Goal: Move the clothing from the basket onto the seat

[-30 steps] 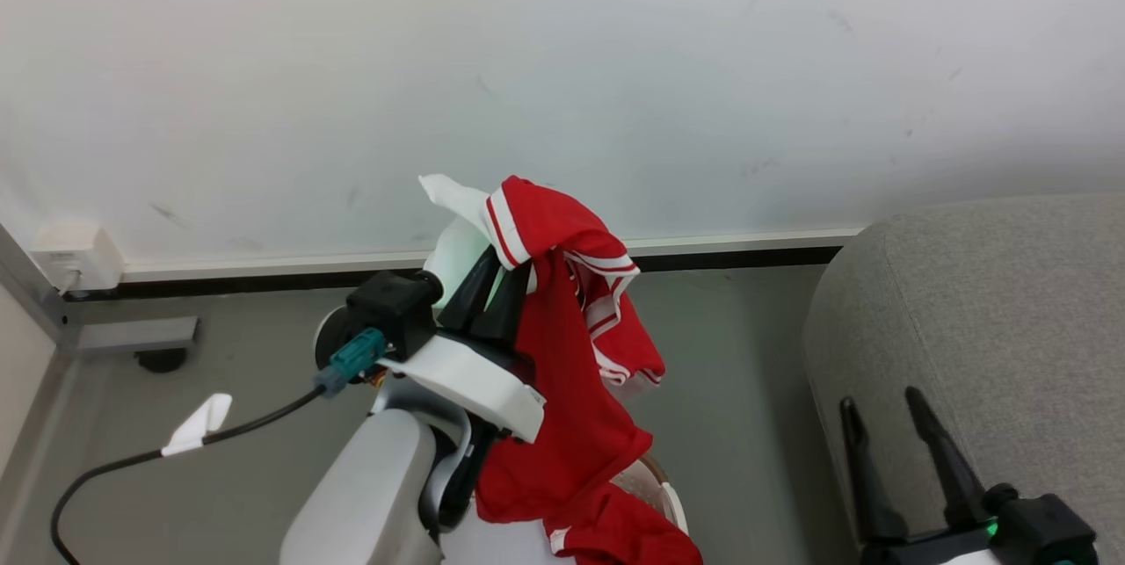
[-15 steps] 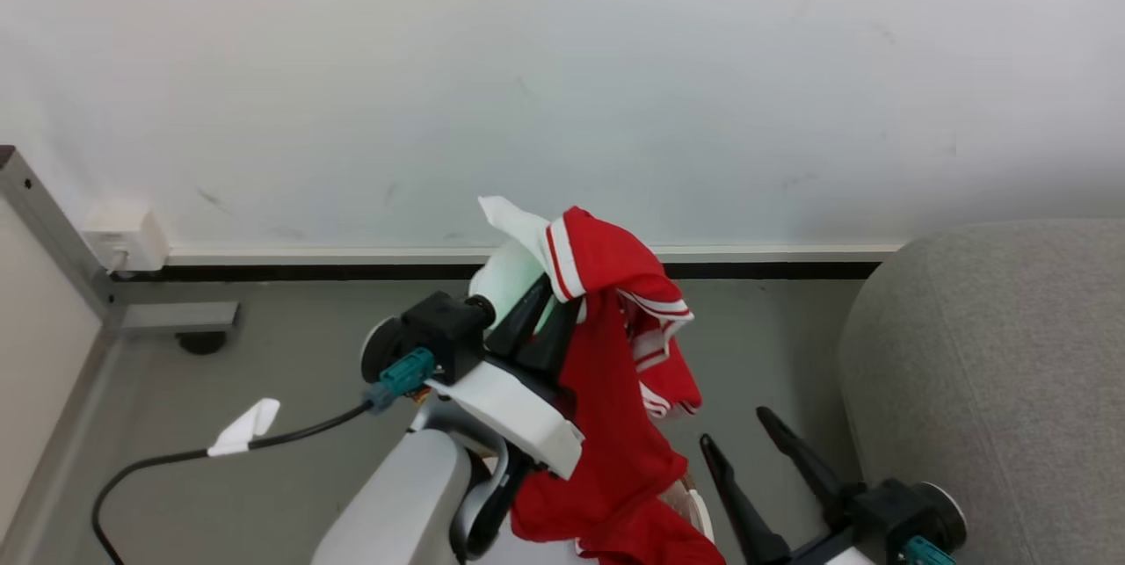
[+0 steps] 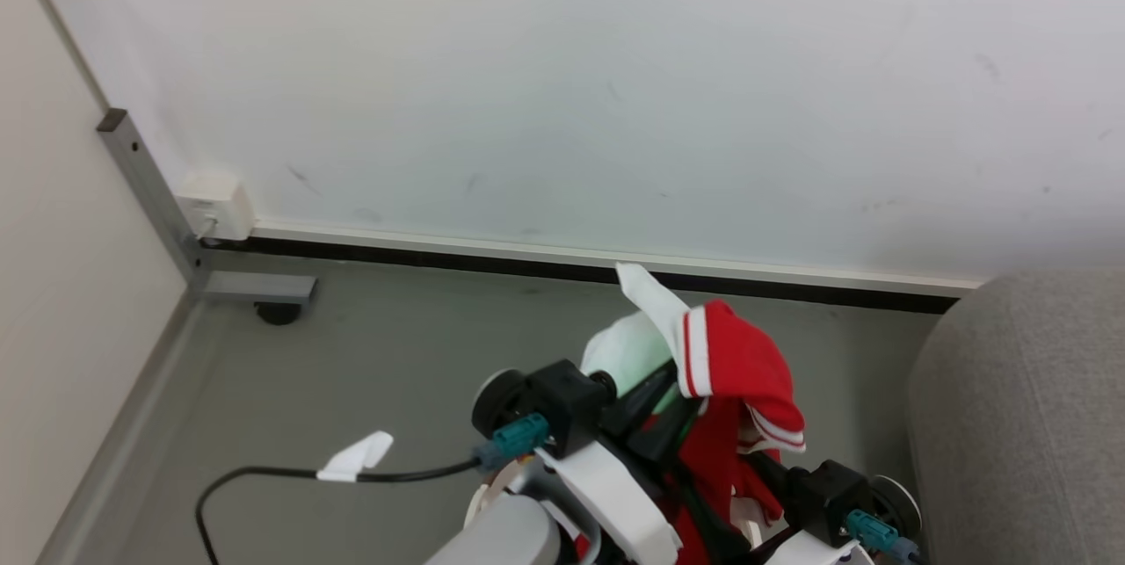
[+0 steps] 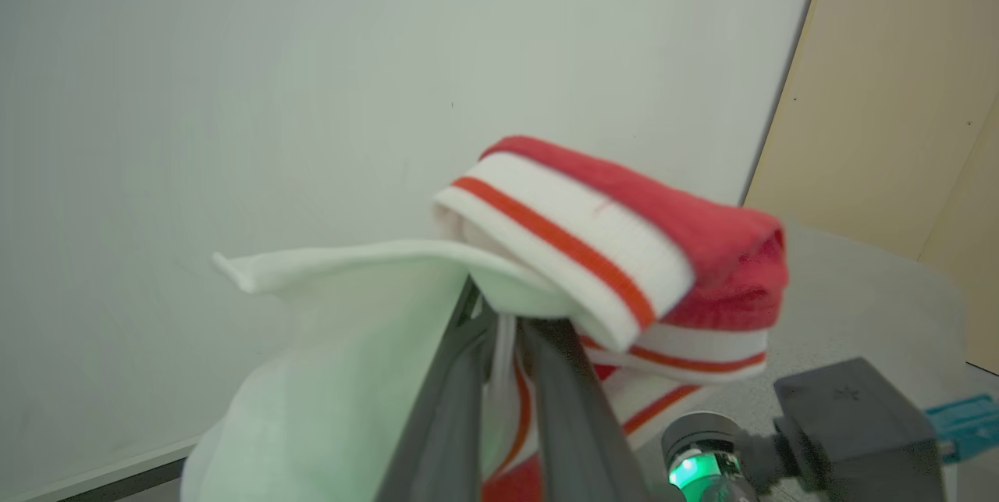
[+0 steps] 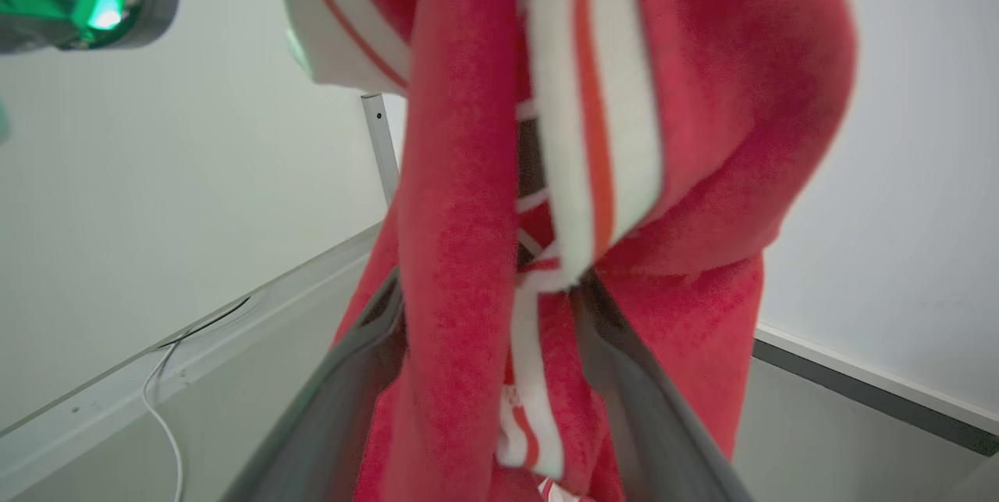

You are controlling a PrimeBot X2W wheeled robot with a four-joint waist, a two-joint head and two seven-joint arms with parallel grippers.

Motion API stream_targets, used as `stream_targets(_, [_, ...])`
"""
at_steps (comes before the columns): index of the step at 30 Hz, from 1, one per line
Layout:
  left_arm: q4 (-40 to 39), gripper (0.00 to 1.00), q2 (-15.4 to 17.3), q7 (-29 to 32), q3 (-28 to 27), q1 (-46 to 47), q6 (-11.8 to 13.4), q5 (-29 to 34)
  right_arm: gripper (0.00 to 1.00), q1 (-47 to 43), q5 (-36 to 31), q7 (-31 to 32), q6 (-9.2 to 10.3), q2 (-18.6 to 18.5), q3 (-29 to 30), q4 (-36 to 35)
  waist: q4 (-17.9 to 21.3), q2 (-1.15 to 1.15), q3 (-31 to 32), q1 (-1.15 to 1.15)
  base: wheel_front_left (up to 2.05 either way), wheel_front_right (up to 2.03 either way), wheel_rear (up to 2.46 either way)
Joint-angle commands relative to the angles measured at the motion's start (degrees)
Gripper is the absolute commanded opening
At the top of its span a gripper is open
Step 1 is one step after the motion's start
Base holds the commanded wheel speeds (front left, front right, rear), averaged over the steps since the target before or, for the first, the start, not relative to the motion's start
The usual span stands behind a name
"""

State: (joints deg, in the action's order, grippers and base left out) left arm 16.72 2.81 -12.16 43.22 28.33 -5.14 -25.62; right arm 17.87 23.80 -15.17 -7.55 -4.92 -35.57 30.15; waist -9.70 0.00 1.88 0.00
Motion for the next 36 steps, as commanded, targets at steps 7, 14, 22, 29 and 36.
stream_targets(7, [-0.34,0.00,0.18,0.11,3.80,-0.36,1.39,-2.50,0.00,0.56,-0.01,0.04,0.12,-0.12,0.32,0.59,-2.40,0.00,0.73,0.00,0.00,0.00,0.00])
stream_targets(14, [1.25,0.00,0.16,-0.60,3.45,0.40,2.24,-3.19,0.00,-0.79,0.45,0.04,0.12,-0.72,0.82,-0.43,-2.19,0.00,1.18,0.00,0.00,0.00,0.00])
stream_targets(22, [2.68,0.00,0.86,-1.35,1.85,0.72,3.04,-4.16,0.00,-1.69,0.02,0.04,0.12,-0.70,1.62,-1.80,-1.06,0.00,1.31,0.00,0.00,0.00,0.00])
stream_targets(29, [3.78,0.00,1.49,-1.76,0.65,0.88,3.59,-4.74,0.00,-3.97,-0.78,0.04,0.12,-0.77,3.47,-5.00,-0.21,0.00,1.43,0.00,0.00,0.00,0.00])
stream_targets(36, [4.10,1.00,1.51,-1.84,0.67,0.51,3.76,-5.40,0.00,-5.66,-1.79,0.02,0.12,-1.27,6.52,-9.76,2.55,0.00,0.94,0.00,0.00,0.00,0.00])
